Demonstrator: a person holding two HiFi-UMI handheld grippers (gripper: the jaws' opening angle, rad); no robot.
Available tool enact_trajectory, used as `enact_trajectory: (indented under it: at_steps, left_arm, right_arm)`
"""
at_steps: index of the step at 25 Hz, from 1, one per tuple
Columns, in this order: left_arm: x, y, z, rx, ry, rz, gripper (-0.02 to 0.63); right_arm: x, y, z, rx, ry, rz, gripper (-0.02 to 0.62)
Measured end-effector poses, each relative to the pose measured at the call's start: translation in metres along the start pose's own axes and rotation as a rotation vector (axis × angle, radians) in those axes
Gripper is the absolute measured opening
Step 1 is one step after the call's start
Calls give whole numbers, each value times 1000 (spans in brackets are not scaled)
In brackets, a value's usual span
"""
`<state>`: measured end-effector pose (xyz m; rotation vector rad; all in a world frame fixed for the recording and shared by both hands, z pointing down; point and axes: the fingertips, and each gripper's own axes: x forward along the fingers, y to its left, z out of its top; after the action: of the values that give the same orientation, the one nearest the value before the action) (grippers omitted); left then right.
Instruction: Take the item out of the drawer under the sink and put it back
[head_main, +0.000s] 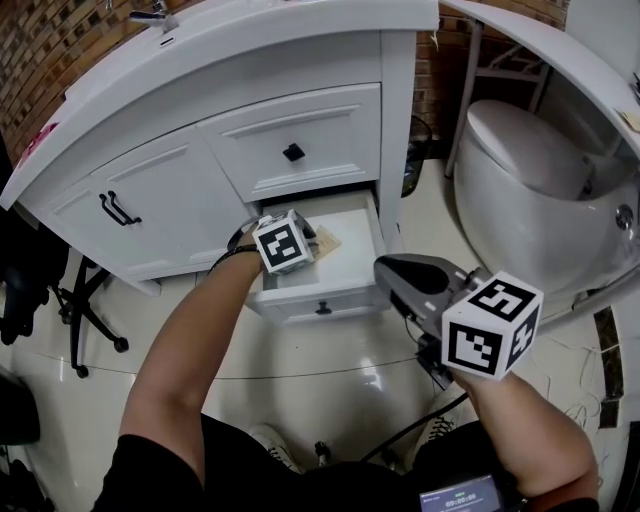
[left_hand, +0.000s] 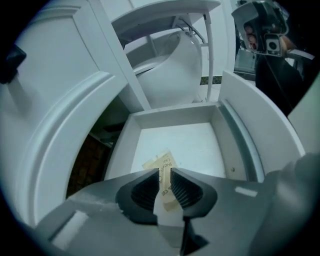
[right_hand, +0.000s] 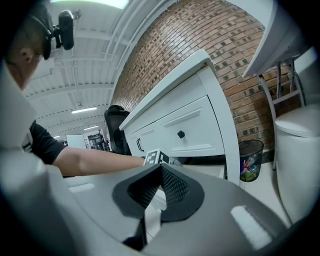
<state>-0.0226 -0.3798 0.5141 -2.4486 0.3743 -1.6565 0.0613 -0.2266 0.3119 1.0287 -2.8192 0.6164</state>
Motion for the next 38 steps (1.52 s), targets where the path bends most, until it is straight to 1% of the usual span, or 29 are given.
enact_trajectory:
  at_steps: [4, 6, 9, 12, 16, 23, 26, 29, 34, 38]
  left_arm:
    - [15, 1, -10, -18, 39, -22, 77]
    - [21, -1, -15, -9, 60, -32, 53]
    - [23, 0, -18, -7, 77, -30, 40]
    - [21, 5, -16, -24, 66, -12, 15]
    - [11, 9, -14, -53, 46, 15, 9]
    - [-34, 15, 9, -77, -57, 82, 9]
    - [-66, 15, 23, -103, -127, 126, 9]
    - [-103, 10, 33, -160, -210, 173, 9]
    - [-169, -7, 50, -255, -423, 241, 9]
    - [-224, -24, 53, -370, -604, 279, 9]
  right_arm:
    - [-2, -1, 0, 6, 2, 3, 3]
    - [-4, -3, -1, 11, 2, -1, 3]
    - [-5, -5, -1, 13, 2, -6, 3]
    - [-3, -2, 0, 8, 3, -2, 3]
    - [-1, 3, 0, -4, 7, 8, 3]
    - [-2, 8, 4, -17, -3, 6, 3]
    - [-1, 15, 4, -26, -7, 11, 3]
    - [-1, 19, 4, -32, -6, 14, 3]
    - [-4, 22, 8, -22, -21, 8, 3]
    - [-4, 29, 9, -32, -26, 13, 3]
